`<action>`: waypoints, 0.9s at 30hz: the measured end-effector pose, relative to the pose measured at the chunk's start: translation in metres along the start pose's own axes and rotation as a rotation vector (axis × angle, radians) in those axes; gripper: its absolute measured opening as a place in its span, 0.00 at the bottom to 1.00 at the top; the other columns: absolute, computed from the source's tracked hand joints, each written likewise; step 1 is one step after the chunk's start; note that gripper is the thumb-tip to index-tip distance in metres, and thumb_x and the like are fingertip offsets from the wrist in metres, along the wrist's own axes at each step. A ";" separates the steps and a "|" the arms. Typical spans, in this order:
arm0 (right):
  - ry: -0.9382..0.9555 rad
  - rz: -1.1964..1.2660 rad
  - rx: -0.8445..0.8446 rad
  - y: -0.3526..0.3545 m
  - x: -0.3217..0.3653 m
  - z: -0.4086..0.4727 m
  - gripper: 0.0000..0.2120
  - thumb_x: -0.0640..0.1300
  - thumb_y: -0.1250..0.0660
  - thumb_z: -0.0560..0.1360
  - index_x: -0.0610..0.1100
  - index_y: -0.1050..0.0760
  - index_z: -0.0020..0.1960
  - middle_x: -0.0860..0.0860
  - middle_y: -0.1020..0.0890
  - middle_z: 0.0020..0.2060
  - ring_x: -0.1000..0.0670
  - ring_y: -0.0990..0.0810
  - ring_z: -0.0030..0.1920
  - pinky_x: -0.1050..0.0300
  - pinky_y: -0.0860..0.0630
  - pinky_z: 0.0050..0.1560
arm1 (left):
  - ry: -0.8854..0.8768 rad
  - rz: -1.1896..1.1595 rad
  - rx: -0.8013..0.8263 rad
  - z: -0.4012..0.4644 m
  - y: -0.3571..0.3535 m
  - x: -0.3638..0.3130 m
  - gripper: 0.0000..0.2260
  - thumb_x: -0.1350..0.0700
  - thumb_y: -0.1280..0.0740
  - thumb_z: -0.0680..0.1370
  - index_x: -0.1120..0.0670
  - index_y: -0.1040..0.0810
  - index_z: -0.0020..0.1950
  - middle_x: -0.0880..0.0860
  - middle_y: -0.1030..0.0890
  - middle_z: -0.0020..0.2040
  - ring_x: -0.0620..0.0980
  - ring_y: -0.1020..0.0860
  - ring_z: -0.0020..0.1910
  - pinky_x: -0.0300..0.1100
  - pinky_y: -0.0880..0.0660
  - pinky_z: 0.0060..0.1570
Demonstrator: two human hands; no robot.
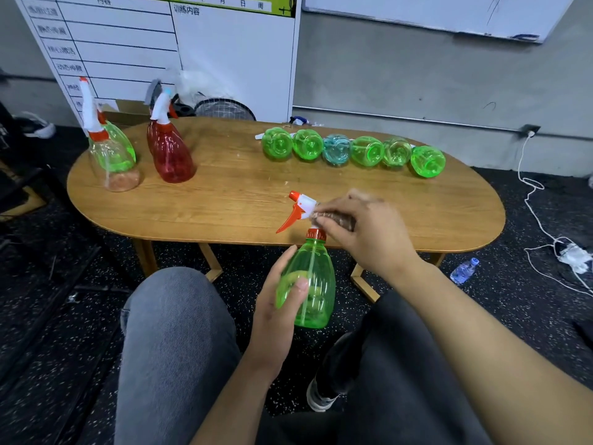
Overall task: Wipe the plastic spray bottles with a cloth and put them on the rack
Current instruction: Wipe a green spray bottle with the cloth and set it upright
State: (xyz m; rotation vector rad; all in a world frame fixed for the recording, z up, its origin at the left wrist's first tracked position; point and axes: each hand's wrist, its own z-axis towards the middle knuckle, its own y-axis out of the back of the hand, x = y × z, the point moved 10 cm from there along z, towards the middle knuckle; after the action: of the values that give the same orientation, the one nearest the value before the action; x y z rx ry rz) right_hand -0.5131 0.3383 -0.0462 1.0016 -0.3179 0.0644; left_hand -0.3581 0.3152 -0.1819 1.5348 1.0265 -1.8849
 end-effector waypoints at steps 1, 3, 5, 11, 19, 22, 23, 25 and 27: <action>-0.030 -0.003 -0.053 0.007 -0.005 0.002 0.18 0.61 0.33 0.78 0.54 0.15 0.61 0.58 0.20 0.45 0.57 0.22 0.38 0.60 0.23 0.37 | -0.005 0.009 0.014 0.000 -0.002 -0.002 0.22 0.52 0.32 0.84 0.42 0.29 0.77 0.38 0.16 0.62 0.41 0.17 0.61 0.35 0.19 0.52; -0.053 0.013 -0.105 0.014 -0.008 0.003 0.15 0.58 0.30 0.78 0.53 0.15 0.60 0.58 0.20 0.44 0.56 0.22 0.38 0.61 0.25 0.37 | -0.007 0.013 0.018 -0.001 -0.003 -0.001 0.22 0.55 0.34 0.83 0.43 0.30 0.77 0.37 0.16 0.62 0.40 0.17 0.61 0.34 0.20 0.52; 0.009 0.019 -0.018 0.002 0.005 0.001 0.15 0.58 0.30 0.79 0.53 0.15 0.61 0.58 0.20 0.45 0.58 0.22 0.37 0.65 0.28 0.37 | 0.008 0.004 0.004 -0.001 -0.001 0.001 0.21 0.53 0.33 0.84 0.42 0.29 0.77 0.40 0.17 0.64 0.44 0.17 0.62 0.36 0.19 0.53; -0.060 0.045 -0.096 0.012 0.000 0.006 0.16 0.58 0.31 0.78 0.53 0.16 0.61 0.56 0.19 0.47 0.55 0.20 0.41 0.56 0.19 0.43 | 0.009 0.021 0.047 -0.002 -0.005 0.000 0.23 0.53 0.34 0.83 0.41 0.30 0.77 0.43 0.16 0.65 0.46 0.17 0.63 0.39 0.18 0.54; -0.040 0.029 -0.155 0.012 0.009 0.005 0.15 0.58 0.30 0.78 0.53 0.15 0.61 0.56 0.20 0.45 0.55 0.20 0.39 0.52 0.18 0.39 | 0.004 0.049 0.073 -0.001 -0.006 0.006 0.25 0.51 0.33 0.82 0.41 0.31 0.79 0.48 0.17 0.67 0.53 0.17 0.65 0.48 0.17 0.58; -0.076 0.050 -0.166 0.012 0.009 0.007 0.17 0.58 0.32 0.78 0.52 0.16 0.62 0.55 0.20 0.46 0.53 0.19 0.41 0.56 0.19 0.40 | 0.001 0.052 0.086 -0.002 -0.007 0.007 0.25 0.52 0.33 0.82 0.43 0.31 0.80 0.48 0.17 0.67 0.52 0.17 0.65 0.47 0.17 0.58; -0.040 0.054 -0.093 0.003 0.017 0.007 0.17 0.58 0.32 0.78 0.52 0.16 0.63 0.55 0.21 0.46 0.53 0.19 0.41 0.58 0.21 0.39 | 0.005 0.045 0.081 -0.002 -0.006 0.008 0.25 0.52 0.33 0.82 0.42 0.31 0.80 0.48 0.17 0.67 0.53 0.17 0.66 0.48 0.17 0.59; 0.068 0.037 0.050 -0.017 0.033 0.002 0.16 0.58 0.32 0.79 0.53 0.16 0.63 0.55 0.21 0.46 0.53 0.19 0.40 0.59 0.23 0.40 | 0.015 0.027 0.064 -0.002 -0.004 0.009 0.25 0.52 0.32 0.82 0.43 0.31 0.79 0.47 0.17 0.67 0.52 0.18 0.66 0.48 0.17 0.60; 0.107 0.003 0.041 -0.017 0.037 0.000 0.15 0.58 0.31 0.80 0.54 0.16 0.63 0.56 0.21 0.45 0.53 0.20 0.39 0.58 0.23 0.39 | 0.016 0.024 0.061 -0.001 -0.004 0.007 0.25 0.52 0.32 0.82 0.43 0.31 0.79 0.46 0.17 0.68 0.51 0.18 0.67 0.48 0.18 0.60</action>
State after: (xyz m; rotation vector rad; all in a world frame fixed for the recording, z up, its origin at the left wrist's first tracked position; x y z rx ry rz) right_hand -0.4749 0.3253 -0.0496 1.0343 -0.2202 0.1270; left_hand -0.3619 0.3191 -0.1880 1.5914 0.9614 -1.9070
